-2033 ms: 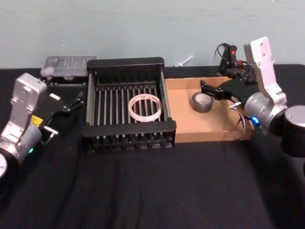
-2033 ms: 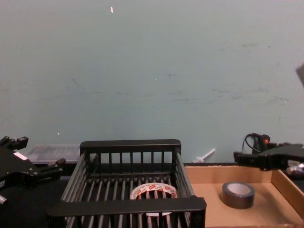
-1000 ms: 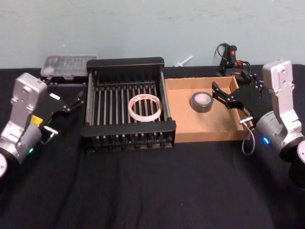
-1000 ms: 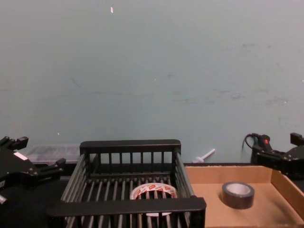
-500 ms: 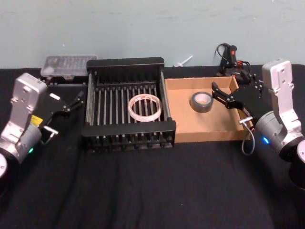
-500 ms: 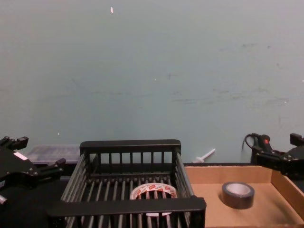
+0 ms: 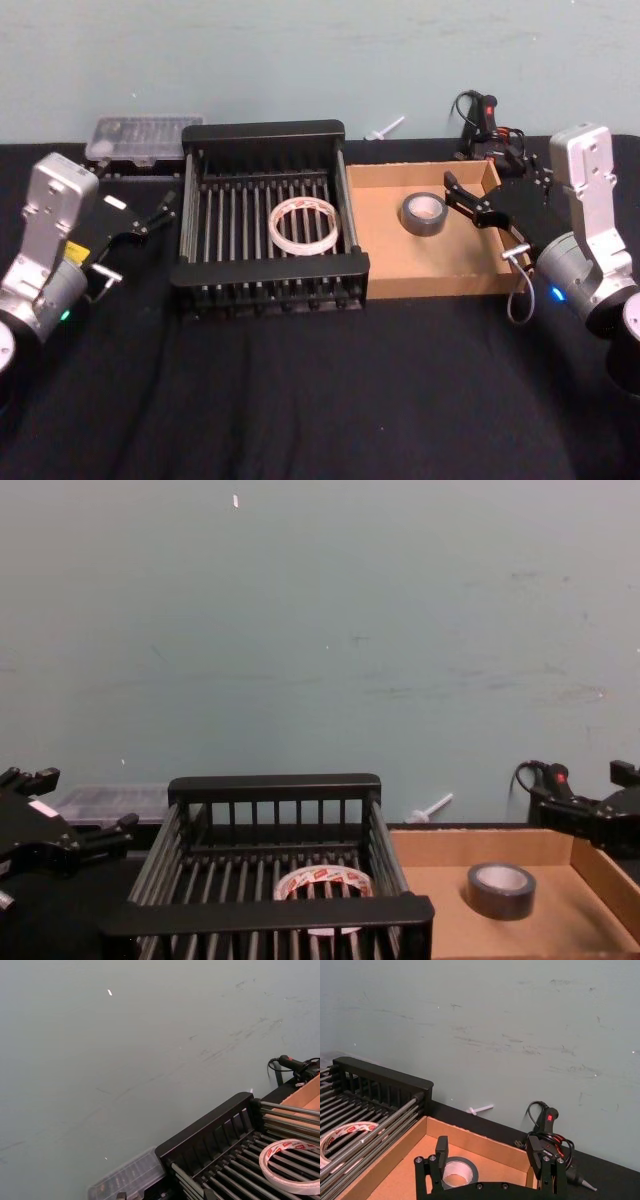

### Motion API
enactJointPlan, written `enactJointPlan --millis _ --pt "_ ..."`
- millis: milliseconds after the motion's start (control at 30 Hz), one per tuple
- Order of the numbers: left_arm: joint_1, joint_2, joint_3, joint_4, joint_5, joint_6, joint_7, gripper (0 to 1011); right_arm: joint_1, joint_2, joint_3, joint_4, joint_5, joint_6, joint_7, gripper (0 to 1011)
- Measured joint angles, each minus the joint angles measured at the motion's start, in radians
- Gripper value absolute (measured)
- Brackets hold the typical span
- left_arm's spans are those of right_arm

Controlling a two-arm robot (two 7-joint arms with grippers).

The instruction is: Pick up the white tape and place it into the black box , Pick up the silver tape and place it into the brown box.

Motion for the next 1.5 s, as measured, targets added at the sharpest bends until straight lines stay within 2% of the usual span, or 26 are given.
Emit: enactJointPlan --millis 1500 --pt "0.000 0.000 0.000 0.000 0.000 0.000 0.000 1001 0.000 0.000 0.000 0.000 0.000 0.000 0.000 1002"
